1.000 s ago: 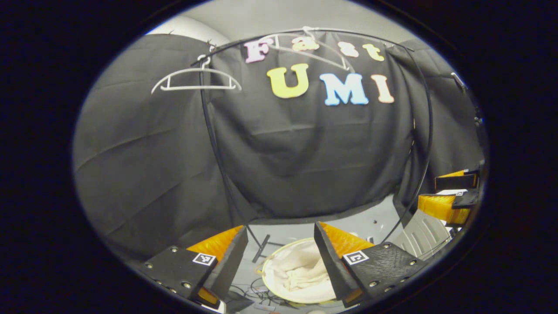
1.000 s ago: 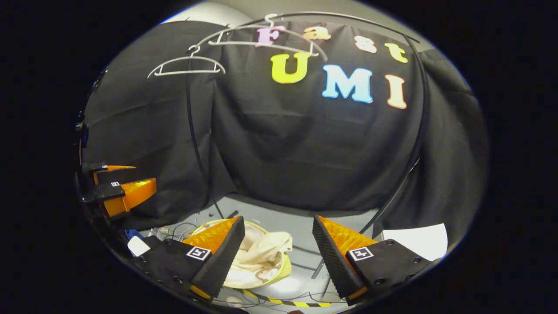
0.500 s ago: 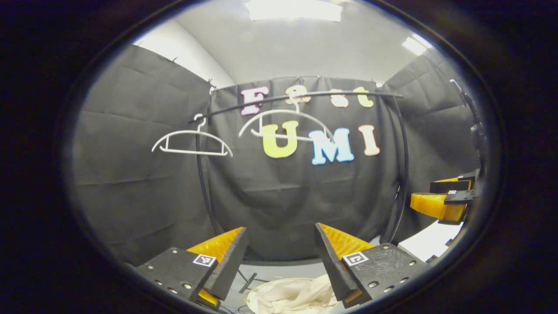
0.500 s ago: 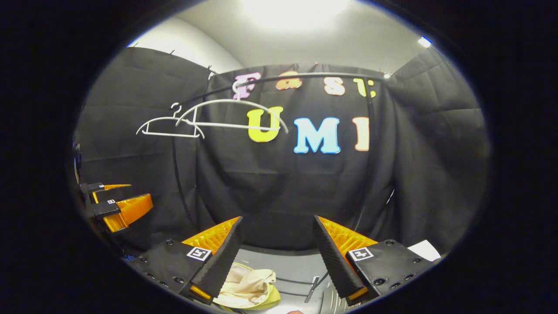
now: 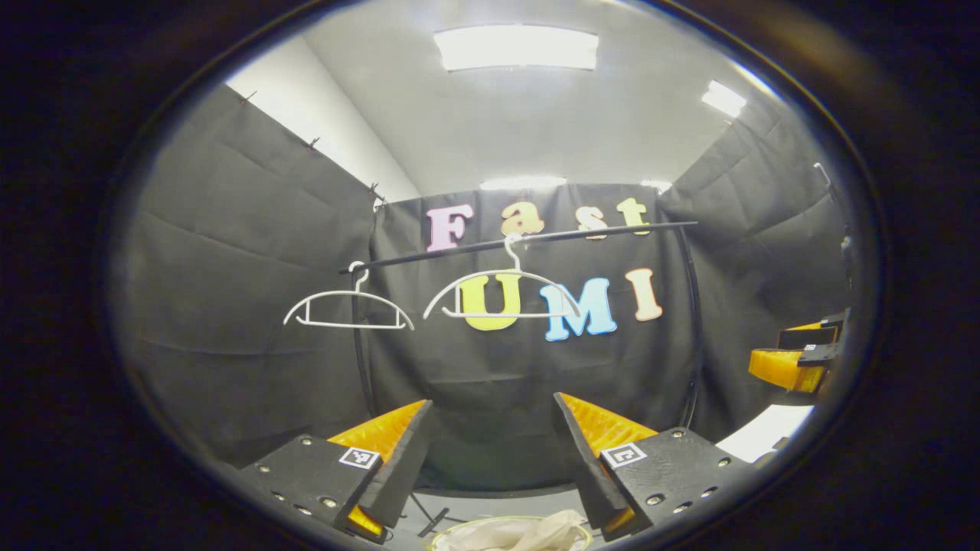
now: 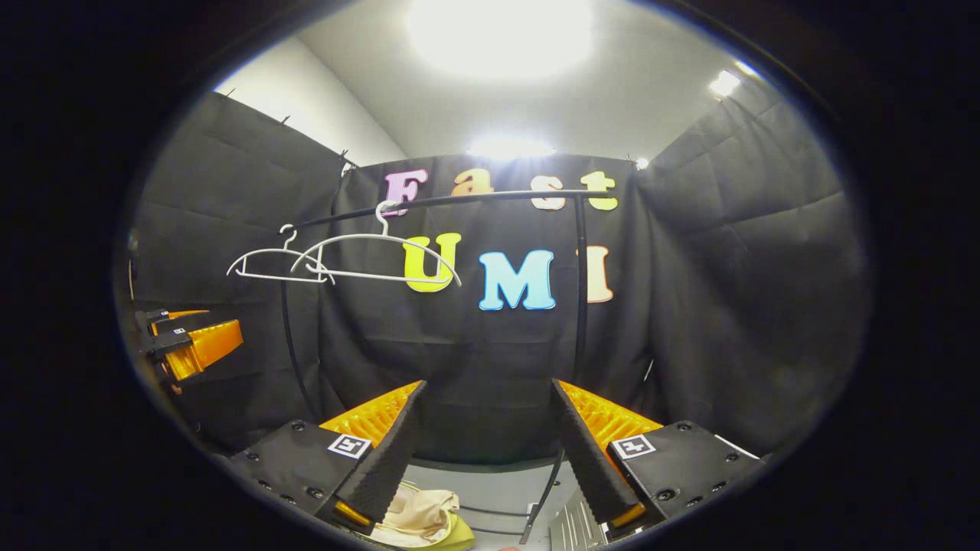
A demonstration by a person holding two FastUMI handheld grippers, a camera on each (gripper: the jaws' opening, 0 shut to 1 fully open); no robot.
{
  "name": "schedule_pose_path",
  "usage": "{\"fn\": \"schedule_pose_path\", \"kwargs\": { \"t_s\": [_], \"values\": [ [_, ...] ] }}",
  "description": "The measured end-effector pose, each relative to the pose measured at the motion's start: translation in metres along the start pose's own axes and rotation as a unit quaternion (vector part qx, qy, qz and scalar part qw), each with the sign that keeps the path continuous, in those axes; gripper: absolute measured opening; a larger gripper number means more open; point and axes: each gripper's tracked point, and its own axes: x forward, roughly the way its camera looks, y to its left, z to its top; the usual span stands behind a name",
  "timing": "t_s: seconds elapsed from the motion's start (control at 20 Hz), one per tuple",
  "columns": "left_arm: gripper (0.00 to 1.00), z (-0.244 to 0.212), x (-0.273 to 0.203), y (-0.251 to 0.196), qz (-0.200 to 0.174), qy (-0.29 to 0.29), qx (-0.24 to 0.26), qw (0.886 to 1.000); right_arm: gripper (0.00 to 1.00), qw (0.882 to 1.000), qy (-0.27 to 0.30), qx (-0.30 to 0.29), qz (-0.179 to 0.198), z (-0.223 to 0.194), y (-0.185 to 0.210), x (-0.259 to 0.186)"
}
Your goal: Grasp the clothes on the hanger with both hands and then place them into the laundry hamper below.
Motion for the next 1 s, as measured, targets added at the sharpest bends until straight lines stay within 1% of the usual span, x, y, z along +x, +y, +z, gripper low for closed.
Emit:
{"fn": "schedule_pose_path", "kwargs": {
  "t_s": [0.1, 0.3, 0.4, 0.5, 0.65, 0.8, 1.0],
  "values": [
    [0.9, 0.002, -0.006, -0.001, -0.002, -0.003, 0.001, 1.0, 0.98, 1.0, -0.002, 0.001, -0.005, 0.002, -0.006, -0.003],
    [0.9, 0.009, -0.004, -0.002, -0.006, -0.01, 0.003, 1.0, 0.96, 1.0, -0.014, -0.004, -0.014, 0.01, -0.015, -0.001],
    [0.89, 0.011, -0.002, -0.001, -0.007, -0.014, 0.002, 1.0, 0.99, 1.0, -0.018, -0.006, -0.017, 0.013, -0.018, 0.001],
    [0.9, 0.012, -0.001, 0.0, -0.008, -0.015, 0.003, 1.0, 0.97, 1.0, -0.02, -0.004, -0.018, 0.014, -0.018, 0.003],
    [0.89, 0.011, 0.0, -0.001, -0.011, -0.013, 0.0, 1.0, 0.98, 1.0, -0.013, -0.008, -0.018, 0.009, -0.019, 0.003],
    [0.9, 0.012, -0.002, -0.002, -0.013, -0.014, -0.002, 1.0, 0.97, 1.0, -0.014, -0.007, -0.019, 0.012, -0.019, 0.001],
    [0.89, 0.013, -0.005, -0.002, -0.015, -0.015, -0.001, 1.0, 0.98, 0.999, -0.02, -0.004, -0.024, 0.018, -0.022, -0.001]
  ]
}}
